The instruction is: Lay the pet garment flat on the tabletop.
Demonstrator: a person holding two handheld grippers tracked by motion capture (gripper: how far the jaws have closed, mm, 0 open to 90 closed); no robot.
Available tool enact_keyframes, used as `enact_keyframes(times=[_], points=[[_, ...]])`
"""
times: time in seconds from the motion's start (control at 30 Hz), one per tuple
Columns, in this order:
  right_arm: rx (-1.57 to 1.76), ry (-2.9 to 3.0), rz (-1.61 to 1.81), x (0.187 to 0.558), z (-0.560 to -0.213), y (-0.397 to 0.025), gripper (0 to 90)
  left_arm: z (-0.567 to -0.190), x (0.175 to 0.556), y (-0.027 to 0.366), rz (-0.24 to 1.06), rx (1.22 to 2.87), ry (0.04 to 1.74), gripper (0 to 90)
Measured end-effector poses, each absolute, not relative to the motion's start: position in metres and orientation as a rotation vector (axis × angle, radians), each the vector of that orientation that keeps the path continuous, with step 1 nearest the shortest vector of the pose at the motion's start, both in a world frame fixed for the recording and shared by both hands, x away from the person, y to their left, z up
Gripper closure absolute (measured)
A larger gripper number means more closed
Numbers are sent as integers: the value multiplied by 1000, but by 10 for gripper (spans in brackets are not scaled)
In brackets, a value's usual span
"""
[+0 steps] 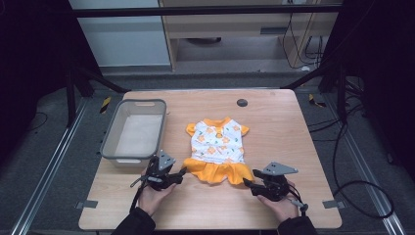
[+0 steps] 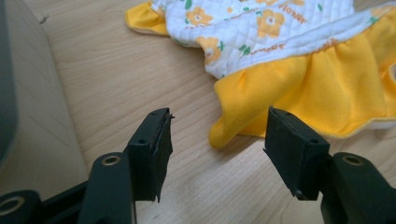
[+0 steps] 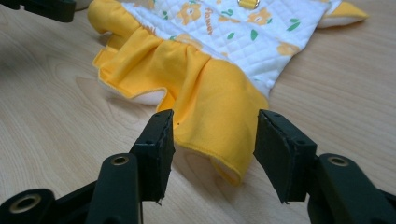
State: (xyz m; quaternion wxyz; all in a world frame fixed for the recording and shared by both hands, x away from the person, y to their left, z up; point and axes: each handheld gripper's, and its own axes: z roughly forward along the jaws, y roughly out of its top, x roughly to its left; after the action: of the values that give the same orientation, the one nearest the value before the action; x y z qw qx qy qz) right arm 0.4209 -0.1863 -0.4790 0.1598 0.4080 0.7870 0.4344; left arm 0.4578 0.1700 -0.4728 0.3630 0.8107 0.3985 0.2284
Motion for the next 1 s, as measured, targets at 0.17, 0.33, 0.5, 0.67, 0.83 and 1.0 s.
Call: enact_keyframes(times=[0.17,0.33,0.5,0.67,0.83,1.0], points=[[1175,2266,1230,423,-482,-184,522,-480,464,167,566,2118,1028,437],[1190,2284,1217,429,-485,-183,623,-483,467,167,546,2127,1004,528],[1195,2321,1176,431,-488,-181,734,-488,472,165,474,2125,1042,655],[1190,2347,1170,430,-484,-183,853,-485,468,164,439,2140,1030,851],[1189,2334,1190,427,-478,-188,859,-476,463,167,399,2112,1023,870],[1173,2296,1247,418,-466,-205,853,-459,443,172,323,2077,981,870]])
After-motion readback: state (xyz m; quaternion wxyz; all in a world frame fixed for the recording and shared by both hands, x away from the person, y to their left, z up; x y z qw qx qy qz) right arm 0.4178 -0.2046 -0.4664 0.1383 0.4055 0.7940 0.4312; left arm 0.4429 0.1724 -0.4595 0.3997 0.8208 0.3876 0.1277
